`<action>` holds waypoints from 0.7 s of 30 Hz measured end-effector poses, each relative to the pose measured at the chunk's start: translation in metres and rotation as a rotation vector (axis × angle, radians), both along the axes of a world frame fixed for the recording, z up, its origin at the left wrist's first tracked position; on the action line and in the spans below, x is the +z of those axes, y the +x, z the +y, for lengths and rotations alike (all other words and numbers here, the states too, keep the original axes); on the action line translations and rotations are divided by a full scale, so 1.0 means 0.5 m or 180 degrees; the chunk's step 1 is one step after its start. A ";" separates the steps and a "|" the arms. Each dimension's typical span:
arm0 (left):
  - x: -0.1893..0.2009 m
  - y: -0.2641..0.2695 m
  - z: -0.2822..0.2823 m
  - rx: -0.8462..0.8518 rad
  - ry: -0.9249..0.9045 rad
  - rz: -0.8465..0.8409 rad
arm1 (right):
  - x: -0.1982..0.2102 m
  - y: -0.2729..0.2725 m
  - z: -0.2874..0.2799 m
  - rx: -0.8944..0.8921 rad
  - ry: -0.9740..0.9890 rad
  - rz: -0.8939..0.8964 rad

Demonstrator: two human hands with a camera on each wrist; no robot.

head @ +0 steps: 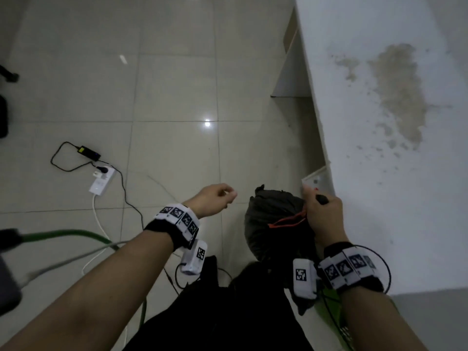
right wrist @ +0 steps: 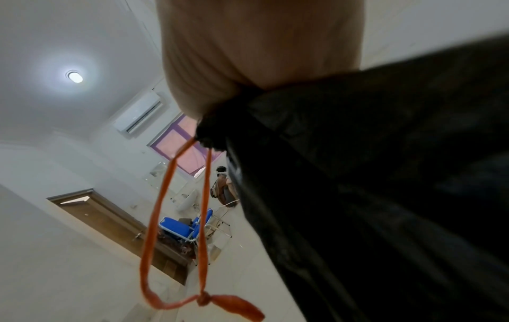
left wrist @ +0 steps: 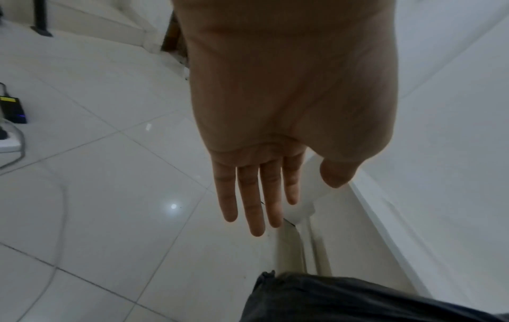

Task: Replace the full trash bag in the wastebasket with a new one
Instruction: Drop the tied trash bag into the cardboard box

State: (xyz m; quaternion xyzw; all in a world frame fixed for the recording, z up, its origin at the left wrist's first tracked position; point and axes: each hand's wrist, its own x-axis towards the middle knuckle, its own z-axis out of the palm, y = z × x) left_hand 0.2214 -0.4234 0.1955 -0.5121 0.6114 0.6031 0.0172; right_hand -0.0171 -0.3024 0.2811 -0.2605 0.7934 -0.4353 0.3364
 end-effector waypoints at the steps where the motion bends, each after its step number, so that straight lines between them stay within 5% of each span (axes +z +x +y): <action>1: -0.005 0.006 -0.037 0.0133 0.0048 0.0004 | -0.004 -0.008 -0.049 0.0083 0.0055 0.0072; 14: -0.100 0.136 -0.402 0.1353 0.1115 -0.1126 | 0.014 -0.157 -0.719 0.0646 -0.0199 -0.0137; 21: -0.087 0.047 -0.755 0.1433 0.1030 -0.0870 | -0.008 -0.224 -1.051 0.0780 -0.0183 -0.0204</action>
